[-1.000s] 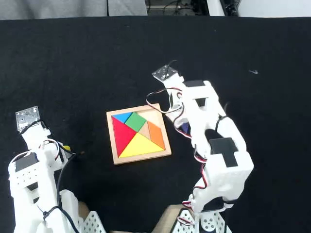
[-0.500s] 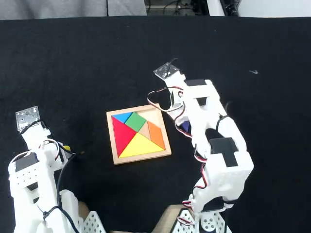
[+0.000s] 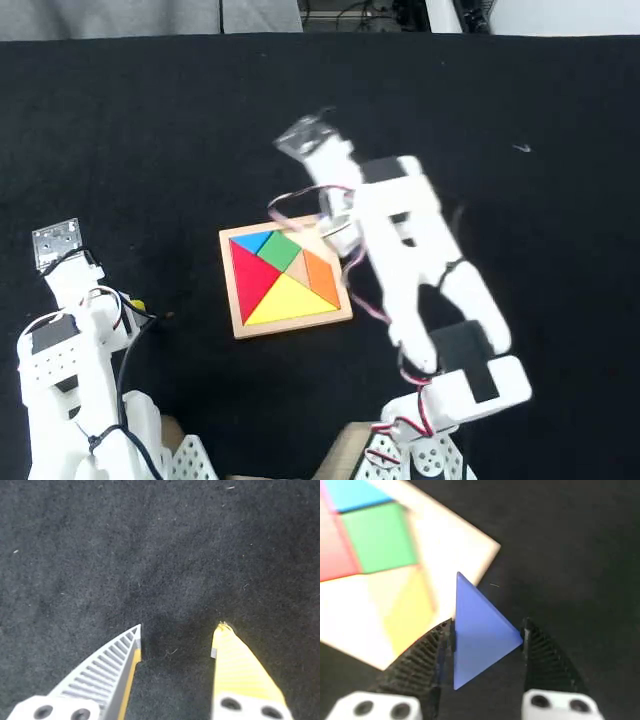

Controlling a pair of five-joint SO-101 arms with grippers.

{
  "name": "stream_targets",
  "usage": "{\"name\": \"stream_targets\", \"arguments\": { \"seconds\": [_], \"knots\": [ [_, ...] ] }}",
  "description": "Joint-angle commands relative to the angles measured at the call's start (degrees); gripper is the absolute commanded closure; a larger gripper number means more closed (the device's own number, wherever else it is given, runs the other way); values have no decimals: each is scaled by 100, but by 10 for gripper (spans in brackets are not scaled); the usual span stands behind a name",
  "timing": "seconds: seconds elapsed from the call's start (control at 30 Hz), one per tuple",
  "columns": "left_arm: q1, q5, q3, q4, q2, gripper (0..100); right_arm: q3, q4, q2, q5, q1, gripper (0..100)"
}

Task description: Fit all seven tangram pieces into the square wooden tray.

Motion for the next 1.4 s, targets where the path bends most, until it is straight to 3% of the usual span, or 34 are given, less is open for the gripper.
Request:
{"name": "stream_targets", "arguments": {
  "seconds": [0.0,0.4,0.53,0.73,1.1,1.17,1.3,1.37],
  "knots": [
    [-22,-26,-40,-79,-105,769,-391,79,-66,-26,-677,850],
    [-22,-26,-40,-79,-105,769,-1560,88,1622,9,-712,845],
    [-22,-26,-40,-79,-105,769,-1604,88,1648,-26,-712,843],
    [-22,-26,-40,-79,-105,769,-1596,88,1648,-9,-712,729],
    [-22,-26,-40,-79,-105,769,-1648,334,1305,0,-563,738],
    [-22,-26,-40,-79,-105,769,-1657,431,945,-35,-334,772],
    [-22,-26,-40,-79,-105,769,-1411,527,66,-290,273,993],
    [-22,9,-57,-79,-105,769,-1218,536,-426,-545,571,957]
  ]
}}
